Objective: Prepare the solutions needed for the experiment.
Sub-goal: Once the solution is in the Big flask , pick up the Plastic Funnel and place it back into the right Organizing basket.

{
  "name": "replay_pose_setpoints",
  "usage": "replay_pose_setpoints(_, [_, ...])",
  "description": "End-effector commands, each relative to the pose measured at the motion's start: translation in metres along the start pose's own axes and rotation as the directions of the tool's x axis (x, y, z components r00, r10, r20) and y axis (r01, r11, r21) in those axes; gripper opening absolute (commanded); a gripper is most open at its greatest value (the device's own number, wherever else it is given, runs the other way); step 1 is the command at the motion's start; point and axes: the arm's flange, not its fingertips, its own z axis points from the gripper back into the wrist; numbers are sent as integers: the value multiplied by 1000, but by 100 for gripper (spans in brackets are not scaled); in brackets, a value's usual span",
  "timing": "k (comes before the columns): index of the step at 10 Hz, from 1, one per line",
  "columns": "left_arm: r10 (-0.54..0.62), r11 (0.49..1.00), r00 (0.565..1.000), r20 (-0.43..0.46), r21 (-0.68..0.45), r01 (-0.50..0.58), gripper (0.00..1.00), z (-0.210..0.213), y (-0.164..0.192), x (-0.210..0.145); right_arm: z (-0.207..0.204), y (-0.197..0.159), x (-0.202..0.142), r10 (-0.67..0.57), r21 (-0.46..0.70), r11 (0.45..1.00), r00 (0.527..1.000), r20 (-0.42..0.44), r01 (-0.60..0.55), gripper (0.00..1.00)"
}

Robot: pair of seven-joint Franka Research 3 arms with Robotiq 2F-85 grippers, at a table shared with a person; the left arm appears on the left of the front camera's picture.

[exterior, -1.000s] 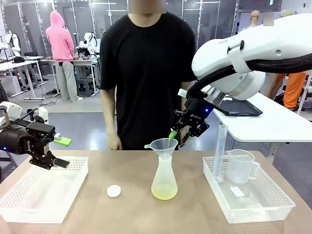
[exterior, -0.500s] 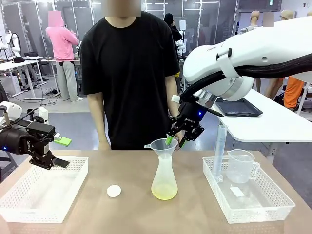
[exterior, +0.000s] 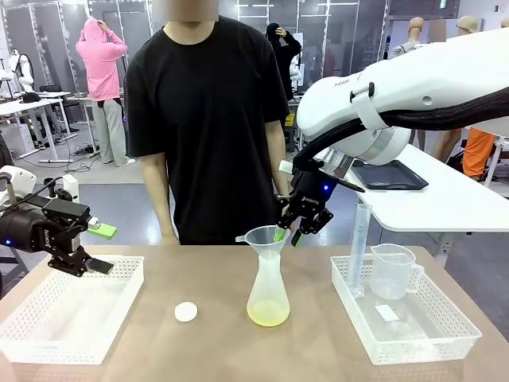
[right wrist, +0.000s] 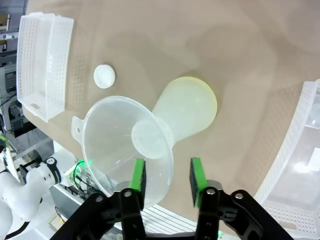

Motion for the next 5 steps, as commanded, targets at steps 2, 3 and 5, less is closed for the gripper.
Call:
replay_pose_setpoints(2, [-6, 1000, 1000, 6, -21, 6, 100, -1, -2, 1, 7, 5, 6, -36, -19, 999, 999, -24, 36, 23])
replay_pose_setpoints(3, [-6, 1000, 1000, 6, -21, 6, 100, -1, -2, 1, 6, 5, 7, -44, -21, 999, 998, -34, 43, 9])
replay_pose_setpoints(5, [-6, 1000, 1000, 6, -21, 6, 100, -1, -2, 1, 6, 5, 7, -44, -17, 999, 998, -35, 43, 0])
